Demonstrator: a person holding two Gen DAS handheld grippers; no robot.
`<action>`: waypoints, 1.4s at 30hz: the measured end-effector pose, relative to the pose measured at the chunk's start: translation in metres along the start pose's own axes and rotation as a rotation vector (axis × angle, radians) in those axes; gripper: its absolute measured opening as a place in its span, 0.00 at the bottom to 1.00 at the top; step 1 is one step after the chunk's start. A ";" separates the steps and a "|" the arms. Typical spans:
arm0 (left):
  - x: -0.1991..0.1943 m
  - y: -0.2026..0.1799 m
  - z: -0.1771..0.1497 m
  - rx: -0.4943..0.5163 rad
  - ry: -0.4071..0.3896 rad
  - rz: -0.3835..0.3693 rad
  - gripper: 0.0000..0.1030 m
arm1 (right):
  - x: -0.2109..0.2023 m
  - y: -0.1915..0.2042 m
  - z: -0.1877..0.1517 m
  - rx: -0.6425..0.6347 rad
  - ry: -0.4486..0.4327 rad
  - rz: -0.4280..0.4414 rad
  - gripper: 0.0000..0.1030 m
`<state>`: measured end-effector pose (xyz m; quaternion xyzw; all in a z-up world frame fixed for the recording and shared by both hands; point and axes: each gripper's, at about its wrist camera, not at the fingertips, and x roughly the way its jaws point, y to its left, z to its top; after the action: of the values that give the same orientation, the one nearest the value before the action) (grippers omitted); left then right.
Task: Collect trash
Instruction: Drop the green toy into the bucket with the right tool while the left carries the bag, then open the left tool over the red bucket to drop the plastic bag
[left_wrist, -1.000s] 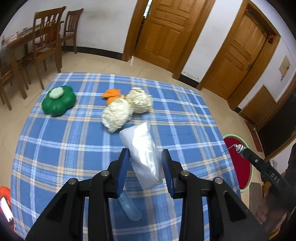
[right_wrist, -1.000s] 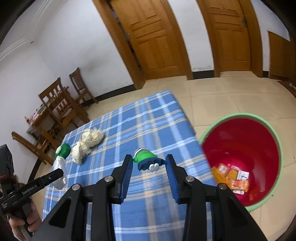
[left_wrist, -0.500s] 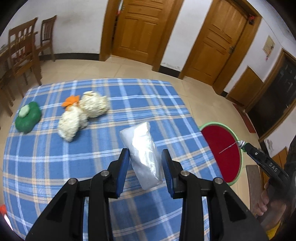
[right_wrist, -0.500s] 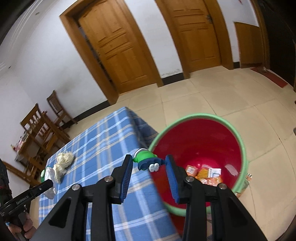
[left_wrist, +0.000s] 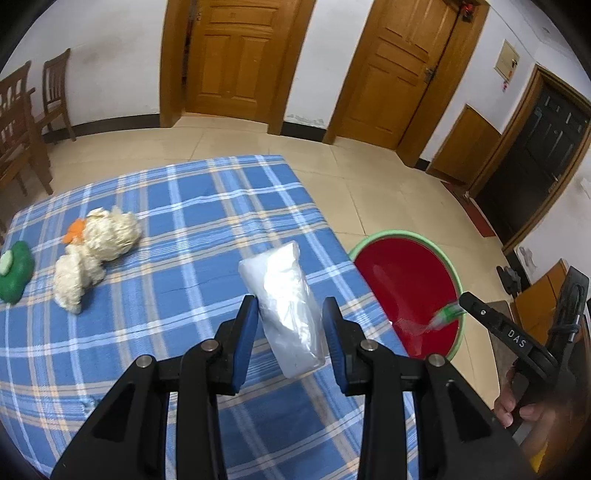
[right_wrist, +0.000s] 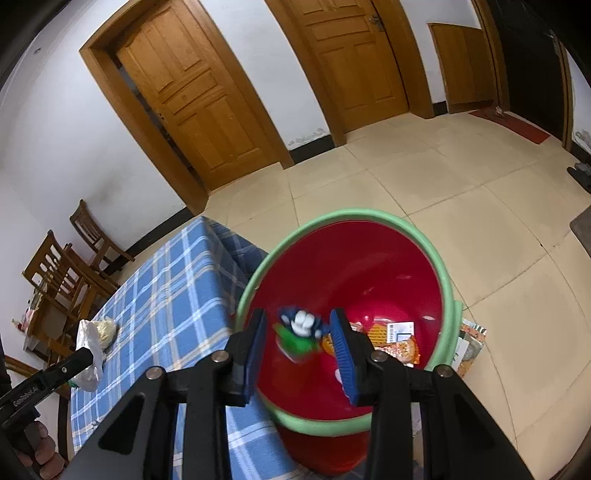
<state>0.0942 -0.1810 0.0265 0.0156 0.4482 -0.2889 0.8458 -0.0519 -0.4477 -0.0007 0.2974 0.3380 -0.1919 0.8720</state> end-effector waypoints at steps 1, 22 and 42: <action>0.002 -0.003 0.001 0.006 0.004 -0.003 0.35 | 0.000 -0.002 0.000 0.005 -0.001 -0.001 0.38; 0.046 -0.075 0.004 0.154 0.072 -0.082 0.35 | -0.012 -0.035 0.000 0.085 -0.033 -0.009 0.40; 0.077 -0.127 0.000 0.259 0.122 -0.144 0.47 | -0.010 -0.055 -0.003 0.153 -0.020 -0.011 0.45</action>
<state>0.0637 -0.3230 -0.0030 0.1099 0.4578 -0.4026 0.7850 -0.0895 -0.4854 -0.0170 0.3591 0.3152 -0.2251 0.8491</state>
